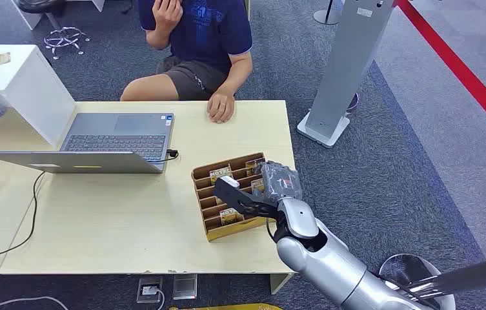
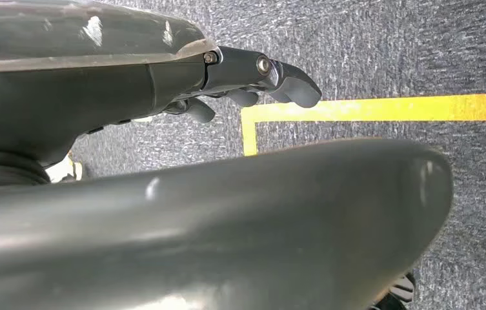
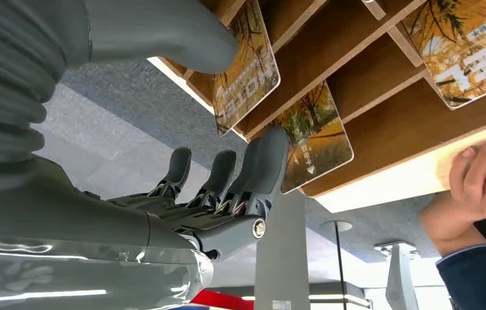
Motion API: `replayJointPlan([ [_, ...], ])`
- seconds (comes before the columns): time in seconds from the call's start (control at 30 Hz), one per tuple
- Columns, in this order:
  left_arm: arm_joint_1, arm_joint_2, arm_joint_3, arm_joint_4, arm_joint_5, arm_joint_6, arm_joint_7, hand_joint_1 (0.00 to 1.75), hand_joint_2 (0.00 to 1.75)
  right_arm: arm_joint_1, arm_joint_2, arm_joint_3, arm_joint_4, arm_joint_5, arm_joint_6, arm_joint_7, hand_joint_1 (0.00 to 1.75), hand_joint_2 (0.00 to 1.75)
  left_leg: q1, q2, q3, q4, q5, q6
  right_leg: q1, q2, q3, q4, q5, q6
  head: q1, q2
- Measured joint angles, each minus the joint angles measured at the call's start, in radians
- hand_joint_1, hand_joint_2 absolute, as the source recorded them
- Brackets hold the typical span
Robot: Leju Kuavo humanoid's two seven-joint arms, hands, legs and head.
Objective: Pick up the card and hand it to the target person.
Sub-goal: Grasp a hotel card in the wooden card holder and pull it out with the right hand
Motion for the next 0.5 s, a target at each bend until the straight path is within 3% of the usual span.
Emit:
replayJointPlan([
  [0.33, 0.000, 0.000, 0.000, 0.000, -0.001, 0.000, 0.000, 0.00, 0.00, 0.005, 0.001, 0.000, 0.018, -0.008, -0.001, -0.004, 0.78, 1.75, 0.000, 0.000, 0.000, 0.000, 0.000, 0.000, 0.000, 0.000, 0.000, 0.000, 0.000, 0.000, 0.000, 0.000],
  [0.5, 0.000, 0.000, 0.000, 0.000, -0.001, -0.001, 0.000, 0.00, 0.00, 0.005, 0.001, 0.000, 0.020, -0.011, -0.002, -0.004, 0.88, 1.75, 0.000, 0.000, 0.000, 0.000, 0.000, 0.000, 0.000, 0.000, 0.000, 0.000, 0.000, 0.000, 0.000, 0.000],
])
